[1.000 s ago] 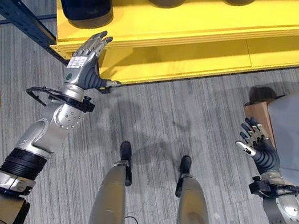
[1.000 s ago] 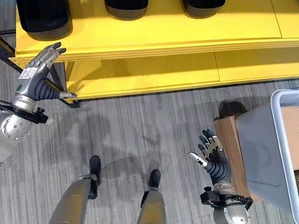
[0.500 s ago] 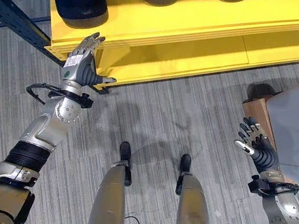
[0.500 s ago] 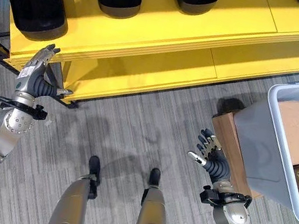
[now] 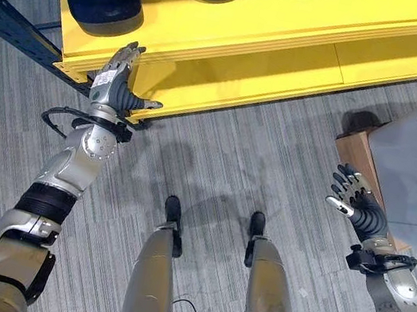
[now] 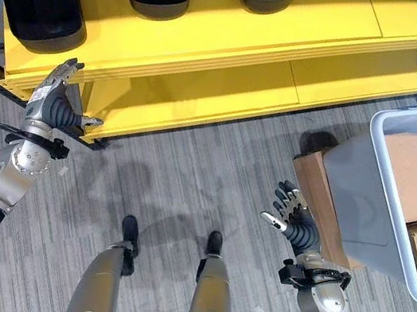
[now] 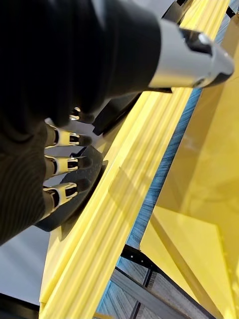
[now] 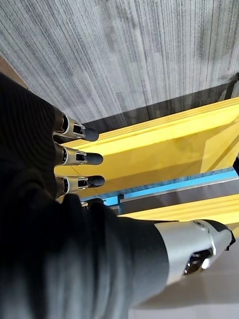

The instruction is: Move parts from the plastic box to the shelf.

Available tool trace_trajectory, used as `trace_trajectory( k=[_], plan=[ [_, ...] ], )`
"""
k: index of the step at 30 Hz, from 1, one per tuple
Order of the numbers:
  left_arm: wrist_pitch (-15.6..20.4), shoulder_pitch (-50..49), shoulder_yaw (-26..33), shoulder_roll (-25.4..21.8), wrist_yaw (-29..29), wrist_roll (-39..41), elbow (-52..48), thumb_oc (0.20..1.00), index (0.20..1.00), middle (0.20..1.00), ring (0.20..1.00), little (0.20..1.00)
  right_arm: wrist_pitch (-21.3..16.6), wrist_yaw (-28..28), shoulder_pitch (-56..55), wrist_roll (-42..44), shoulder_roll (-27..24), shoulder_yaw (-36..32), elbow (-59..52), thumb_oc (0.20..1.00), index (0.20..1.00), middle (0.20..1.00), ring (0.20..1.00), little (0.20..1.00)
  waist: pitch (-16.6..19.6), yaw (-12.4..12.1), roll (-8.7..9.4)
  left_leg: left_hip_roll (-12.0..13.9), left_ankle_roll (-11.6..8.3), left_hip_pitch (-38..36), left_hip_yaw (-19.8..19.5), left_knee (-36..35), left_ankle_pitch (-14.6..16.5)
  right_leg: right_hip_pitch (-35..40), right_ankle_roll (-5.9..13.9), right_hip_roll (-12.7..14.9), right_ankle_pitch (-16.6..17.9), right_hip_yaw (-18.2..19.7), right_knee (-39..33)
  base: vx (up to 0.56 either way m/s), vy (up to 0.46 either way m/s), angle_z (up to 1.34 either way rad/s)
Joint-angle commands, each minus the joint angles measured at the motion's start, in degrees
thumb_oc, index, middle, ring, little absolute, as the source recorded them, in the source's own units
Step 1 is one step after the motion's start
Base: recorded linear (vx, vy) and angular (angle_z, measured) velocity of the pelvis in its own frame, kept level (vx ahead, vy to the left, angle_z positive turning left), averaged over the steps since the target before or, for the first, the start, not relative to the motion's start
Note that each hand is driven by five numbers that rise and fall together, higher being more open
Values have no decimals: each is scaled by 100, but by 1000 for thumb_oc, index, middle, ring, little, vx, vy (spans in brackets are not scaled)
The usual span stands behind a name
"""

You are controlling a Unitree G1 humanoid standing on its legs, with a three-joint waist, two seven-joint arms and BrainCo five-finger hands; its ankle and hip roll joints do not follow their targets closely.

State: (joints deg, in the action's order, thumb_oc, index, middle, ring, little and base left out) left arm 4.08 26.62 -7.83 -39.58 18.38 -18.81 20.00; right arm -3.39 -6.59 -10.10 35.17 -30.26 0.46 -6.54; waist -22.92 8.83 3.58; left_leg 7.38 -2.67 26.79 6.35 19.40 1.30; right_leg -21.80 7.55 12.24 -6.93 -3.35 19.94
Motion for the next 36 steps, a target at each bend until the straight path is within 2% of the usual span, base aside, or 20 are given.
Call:
trace_trajectory(
  k=[1, 36],
  plan=[
    [104, 254, -12, -327, 39, 84, 235, 1000, 1000, 1000, 1000, 1000, -192, -64, -169, 118, -192, -196, -287, 1000, 1000, 1000, 1000, 1000, 311, 43, 43, 253, -316, 10, -483, 238, 33, 94, 83, 132, 190, 65, 8, 0, 0, 0],
    [34, 1190, -297, -819, 128, 696, 1652, 1000, 1000, 1000, 1000, 1000, -234, -192, -297, 229, -301, -162, -324, 1000, 1000, 1000, 1000, 1000, 358, 139, 67, 257, -317, 157, -495, 406, 63, -59, 94, 121, 171, 136, 195, 0, 0, 0]
  ],
)
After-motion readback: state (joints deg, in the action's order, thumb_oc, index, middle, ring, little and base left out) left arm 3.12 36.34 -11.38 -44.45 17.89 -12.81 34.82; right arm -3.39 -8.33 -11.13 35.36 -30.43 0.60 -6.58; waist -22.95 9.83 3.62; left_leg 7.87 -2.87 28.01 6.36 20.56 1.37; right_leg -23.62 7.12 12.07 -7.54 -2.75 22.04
